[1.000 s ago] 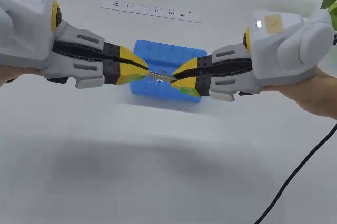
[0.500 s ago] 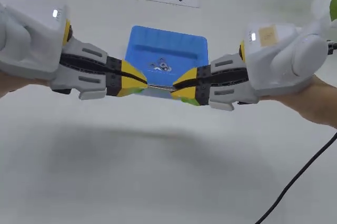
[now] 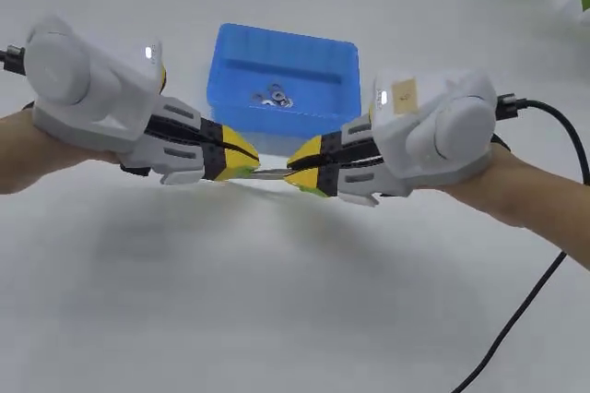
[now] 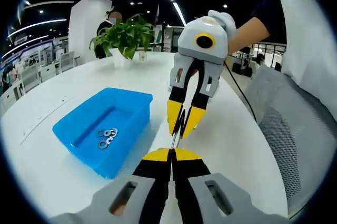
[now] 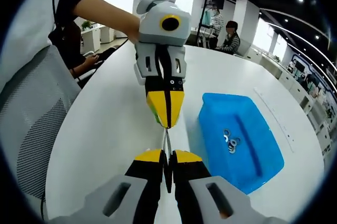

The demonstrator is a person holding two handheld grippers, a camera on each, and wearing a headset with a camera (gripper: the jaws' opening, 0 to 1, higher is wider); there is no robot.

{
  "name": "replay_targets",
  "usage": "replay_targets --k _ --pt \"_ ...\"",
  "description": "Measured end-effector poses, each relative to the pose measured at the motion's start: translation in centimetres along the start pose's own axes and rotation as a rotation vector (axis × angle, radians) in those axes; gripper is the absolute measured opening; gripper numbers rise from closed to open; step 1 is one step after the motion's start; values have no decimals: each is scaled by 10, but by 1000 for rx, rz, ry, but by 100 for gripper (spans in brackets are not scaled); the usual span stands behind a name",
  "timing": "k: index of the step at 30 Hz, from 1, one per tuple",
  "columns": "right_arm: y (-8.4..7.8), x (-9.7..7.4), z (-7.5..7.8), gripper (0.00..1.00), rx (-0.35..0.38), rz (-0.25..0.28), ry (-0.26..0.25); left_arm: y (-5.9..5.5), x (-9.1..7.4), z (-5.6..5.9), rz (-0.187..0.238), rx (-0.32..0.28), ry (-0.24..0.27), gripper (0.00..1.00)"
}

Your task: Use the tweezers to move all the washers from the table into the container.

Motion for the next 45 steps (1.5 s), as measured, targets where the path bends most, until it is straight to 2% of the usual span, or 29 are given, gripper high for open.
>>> replay_targets --k 3,6,9,13,15,19,21,22,29,33,36,39,42,45 --pt "-3 -1 3 8 2 -2 -4 -6 0 0 -17 -1 2 4" --pt "-5 0 6 8 1 -4 -4 -8 -1 1 -15 -12 8 4" --pt "-11 3 7 9 -32 -43 3 -11 -1 0 -26 -13 16 4" --pt "-14 4 6 10 -43 -59 11 -12 -3 1 -29 -18 28 4" --pt "-18 5 6 10 -63 -86 14 -12 -4 1 -32 -22 32 4" --pt "-23 6 5 10 -77 -116 21 -9 -7 2 0 -51 59 4" --pt "-29 7 4 10 -92 -141 29 -8 -8 2 0 -52 66 4" --pt "-27 7 4 11 -96 -128 24 -8 -8 3 -1 -53 67 4" --pt "-27 5 5 13 -64 -144 8 -11 -13 4 -12 -69 86 4" --pt "-26 4 7 21 -13 -155 -6 -5 -18 3 15 -97 107 5" --pt "-28 1 6 22 -22 -169 -9 -3 -23 3 9 -91 126 10" --pt "-28 -2 1 22 -36 -190 -3 -1 -28 5 24 -95 141 16" --pt "-24 -8 -3 23 -25 -184 -14 2 -33 6 17 -85 175 22" --pt "-17 -16 -5 27 3 -154 -52 15 -38 12 83 -99 181 28"
Point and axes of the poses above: the centre of the closed fingertips' face, and the gripper's own axes: x roughly forward along the fingers, z roughly to its right, y roughly out of its top, the point moved 5 cm from there along -x, roughly backward along the fingers, and after that the axes turned 3 degrees about z, right-handed, at the moved point
